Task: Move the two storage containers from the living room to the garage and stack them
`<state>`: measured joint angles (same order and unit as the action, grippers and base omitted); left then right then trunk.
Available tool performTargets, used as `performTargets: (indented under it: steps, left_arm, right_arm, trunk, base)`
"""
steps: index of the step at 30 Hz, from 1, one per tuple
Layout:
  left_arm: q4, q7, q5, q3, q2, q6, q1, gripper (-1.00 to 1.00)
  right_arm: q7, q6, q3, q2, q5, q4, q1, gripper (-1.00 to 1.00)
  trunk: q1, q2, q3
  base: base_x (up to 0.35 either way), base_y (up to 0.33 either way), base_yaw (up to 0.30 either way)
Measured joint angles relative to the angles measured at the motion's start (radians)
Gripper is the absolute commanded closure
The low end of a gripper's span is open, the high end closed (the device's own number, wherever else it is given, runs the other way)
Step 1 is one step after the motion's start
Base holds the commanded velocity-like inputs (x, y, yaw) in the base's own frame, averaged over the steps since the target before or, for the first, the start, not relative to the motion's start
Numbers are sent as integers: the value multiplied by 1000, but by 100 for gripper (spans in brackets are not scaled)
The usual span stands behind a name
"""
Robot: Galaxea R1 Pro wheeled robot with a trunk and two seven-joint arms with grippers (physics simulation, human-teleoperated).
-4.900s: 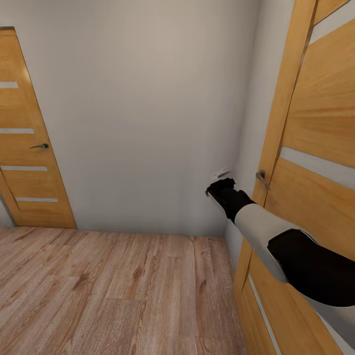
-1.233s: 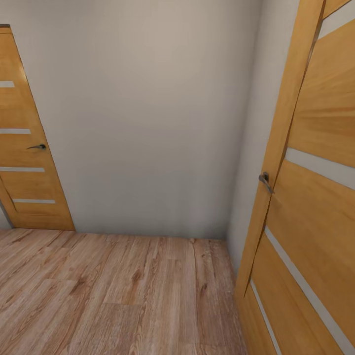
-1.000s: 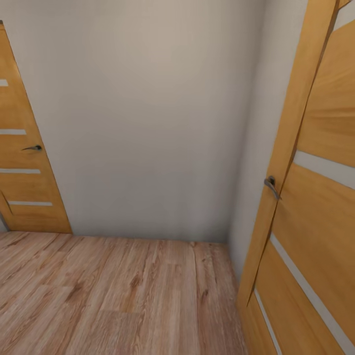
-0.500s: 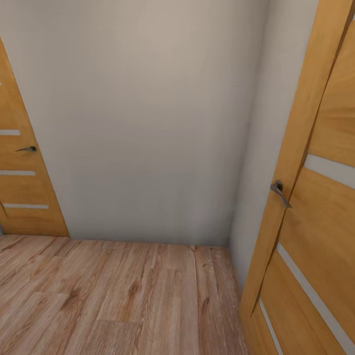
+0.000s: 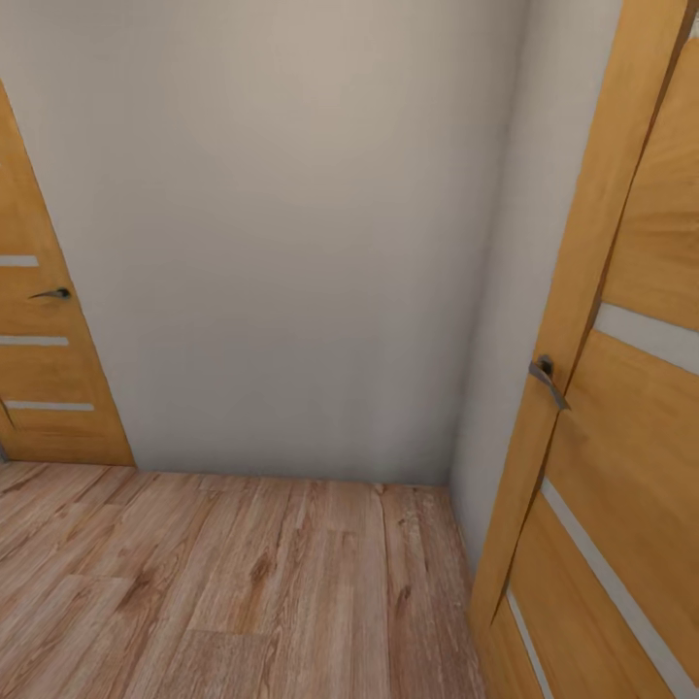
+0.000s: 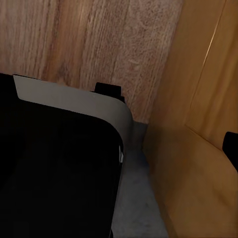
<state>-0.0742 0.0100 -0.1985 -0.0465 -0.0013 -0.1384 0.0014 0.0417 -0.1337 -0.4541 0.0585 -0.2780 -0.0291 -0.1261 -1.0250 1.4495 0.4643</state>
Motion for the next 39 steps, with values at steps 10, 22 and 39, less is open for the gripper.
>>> performTargets:
  steps: [10, 22, 39]
  left_arm:
    - [0, 0, 0, 0, 0, -1, 0, -100]
    - [1, 1, 0, 0, 0, 1, 0, -100]
    - [2, 2, -3, 3, 0, 10, 0, -100]
  right_arm:
    - [0, 0, 0, 0, 0, 0, 0, -100]
    - [0, -1, 0, 0, 0, 0, 0, -100]
    - [0, -4, -5, 0, 3, 0, 0, -100]
  trunk:
    - [0, 0, 0]
    - [0, 0, 0]
    - [1, 0, 0]
  base:
    - [0, -1, 173]
    - [45, 0, 16]
    - [310, 0, 0]
